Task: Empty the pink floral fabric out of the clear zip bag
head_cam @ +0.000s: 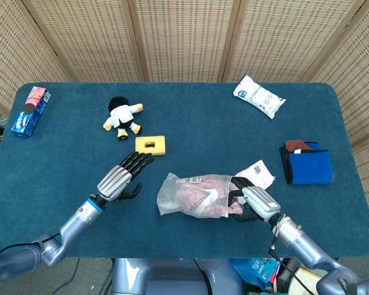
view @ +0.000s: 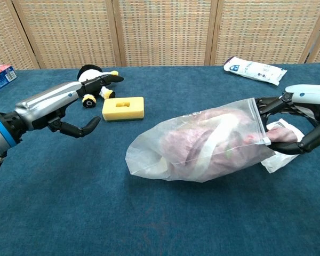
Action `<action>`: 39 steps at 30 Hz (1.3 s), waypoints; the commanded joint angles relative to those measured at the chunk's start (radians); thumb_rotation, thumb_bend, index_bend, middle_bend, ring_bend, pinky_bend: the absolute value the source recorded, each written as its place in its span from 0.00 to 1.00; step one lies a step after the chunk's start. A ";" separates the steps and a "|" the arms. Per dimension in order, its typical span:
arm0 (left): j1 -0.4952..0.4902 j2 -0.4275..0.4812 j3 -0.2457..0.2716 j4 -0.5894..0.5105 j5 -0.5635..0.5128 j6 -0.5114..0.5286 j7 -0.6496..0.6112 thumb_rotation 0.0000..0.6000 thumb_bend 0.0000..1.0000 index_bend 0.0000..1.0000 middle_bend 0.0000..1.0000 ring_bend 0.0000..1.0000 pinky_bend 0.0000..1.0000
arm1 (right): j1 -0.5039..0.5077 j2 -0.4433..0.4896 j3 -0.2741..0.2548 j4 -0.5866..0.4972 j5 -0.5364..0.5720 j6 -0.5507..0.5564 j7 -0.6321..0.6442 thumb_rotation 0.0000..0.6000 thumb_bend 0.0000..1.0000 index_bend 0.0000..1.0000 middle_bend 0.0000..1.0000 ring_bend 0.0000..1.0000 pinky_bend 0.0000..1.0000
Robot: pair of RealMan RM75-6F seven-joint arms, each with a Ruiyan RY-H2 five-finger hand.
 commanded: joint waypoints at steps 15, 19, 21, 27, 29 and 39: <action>-0.091 -0.016 0.004 0.106 0.011 -0.212 0.285 1.00 0.58 0.16 0.00 0.00 0.00 | -0.011 0.010 -0.033 0.032 -0.057 0.017 0.032 1.00 0.63 0.69 0.00 0.00 0.00; -0.116 -0.054 -0.009 0.100 0.001 -0.252 0.297 1.00 0.58 0.17 0.00 0.00 0.00 | -0.009 0.009 -0.034 0.035 -0.056 0.015 0.036 1.00 0.63 0.69 0.00 0.00 0.00; -0.131 -0.066 -0.011 0.093 0.003 -0.270 0.298 1.00 0.58 0.17 0.00 0.00 0.00 | -0.009 0.008 -0.034 0.037 -0.056 0.016 0.042 1.00 0.63 0.69 0.00 0.00 0.00; -0.150 -0.093 -0.017 0.094 0.001 -0.293 0.331 1.00 0.58 0.17 0.00 0.00 0.00 | -0.006 0.004 -0.033 0.042 -0.053 0.015 0.050 1.00 0.63 0.69 0.00 0.00 0.00; -0.156 -0.109 -0.023 0.091 -0.005 -0.301 0.326 1.00 0.55 0.17 0.00 0.00 0.00 | -0.005 0.004 -0.032 0.039 -0.055 0.015 0.052 1.00 0.63 0.69 0.00 0.00 0.00; -0.160 -0.187 -0.051 0.138 -0.031 -0.288 0.266 1.00 0.54 0.42 0.00 0.00 0.01 | 0.000 0.007 -0.029 0.020 -0.048 0.016 0.045 1.00 0.63 0.69 0.00 0.00 0.00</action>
